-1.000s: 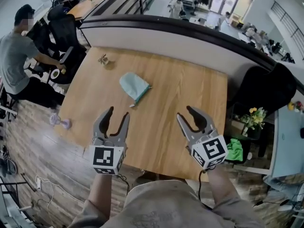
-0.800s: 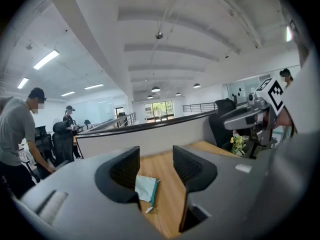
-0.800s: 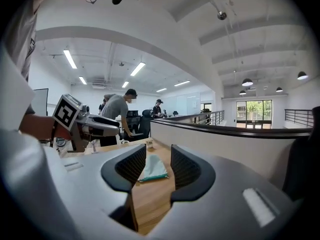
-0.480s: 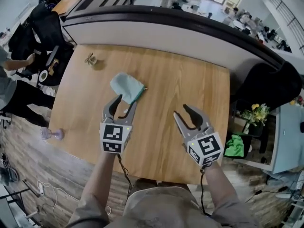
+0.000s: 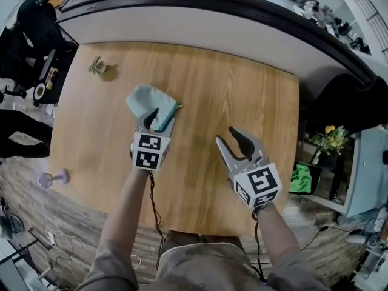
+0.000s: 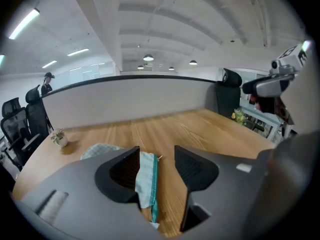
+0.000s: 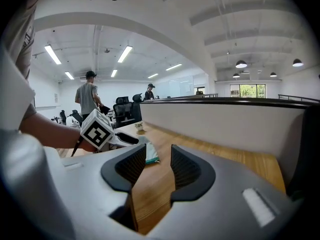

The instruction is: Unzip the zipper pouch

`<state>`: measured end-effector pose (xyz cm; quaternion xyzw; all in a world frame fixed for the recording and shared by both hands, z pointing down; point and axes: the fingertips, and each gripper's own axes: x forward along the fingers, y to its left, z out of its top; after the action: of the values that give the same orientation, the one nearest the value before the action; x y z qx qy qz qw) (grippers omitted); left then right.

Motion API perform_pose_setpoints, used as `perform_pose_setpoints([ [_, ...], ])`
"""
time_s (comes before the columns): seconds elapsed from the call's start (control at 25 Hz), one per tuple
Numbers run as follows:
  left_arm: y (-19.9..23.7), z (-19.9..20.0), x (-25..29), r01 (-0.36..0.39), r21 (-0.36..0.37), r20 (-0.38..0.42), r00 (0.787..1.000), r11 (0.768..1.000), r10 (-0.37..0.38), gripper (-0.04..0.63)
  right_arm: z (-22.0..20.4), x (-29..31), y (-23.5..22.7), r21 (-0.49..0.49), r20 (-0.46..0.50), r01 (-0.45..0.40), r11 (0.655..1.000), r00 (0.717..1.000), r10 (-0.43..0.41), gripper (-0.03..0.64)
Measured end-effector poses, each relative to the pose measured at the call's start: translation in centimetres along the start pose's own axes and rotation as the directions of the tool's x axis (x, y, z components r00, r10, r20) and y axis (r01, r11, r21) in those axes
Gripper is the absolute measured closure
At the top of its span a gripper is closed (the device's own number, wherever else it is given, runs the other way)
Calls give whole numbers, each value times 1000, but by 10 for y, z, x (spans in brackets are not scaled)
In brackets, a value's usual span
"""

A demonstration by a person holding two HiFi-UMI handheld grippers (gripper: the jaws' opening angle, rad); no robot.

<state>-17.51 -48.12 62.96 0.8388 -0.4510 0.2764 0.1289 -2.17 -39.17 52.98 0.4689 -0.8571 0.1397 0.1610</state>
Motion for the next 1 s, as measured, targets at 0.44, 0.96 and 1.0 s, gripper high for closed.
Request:
perform_pose_setpoints([
  [0.44, 5, -86, 70, 5, 50, -235, 972, 999, 7, 425, -50, 14, -5, 42, -86, -5, 999, 996, 8, 453],
  [0.96, -20, -90, 32, 140, 25, -232, 964, 990, -130, 557, -62, -2, 12, 44, -111, -29, 999, 993, 34, 453],
  [1.0, -22, -84, 21, 153, 18, -213, 966, 988, -146, 557, -59, -5, 14, 41, -109, -31, 999, 993, 36, 453],
])
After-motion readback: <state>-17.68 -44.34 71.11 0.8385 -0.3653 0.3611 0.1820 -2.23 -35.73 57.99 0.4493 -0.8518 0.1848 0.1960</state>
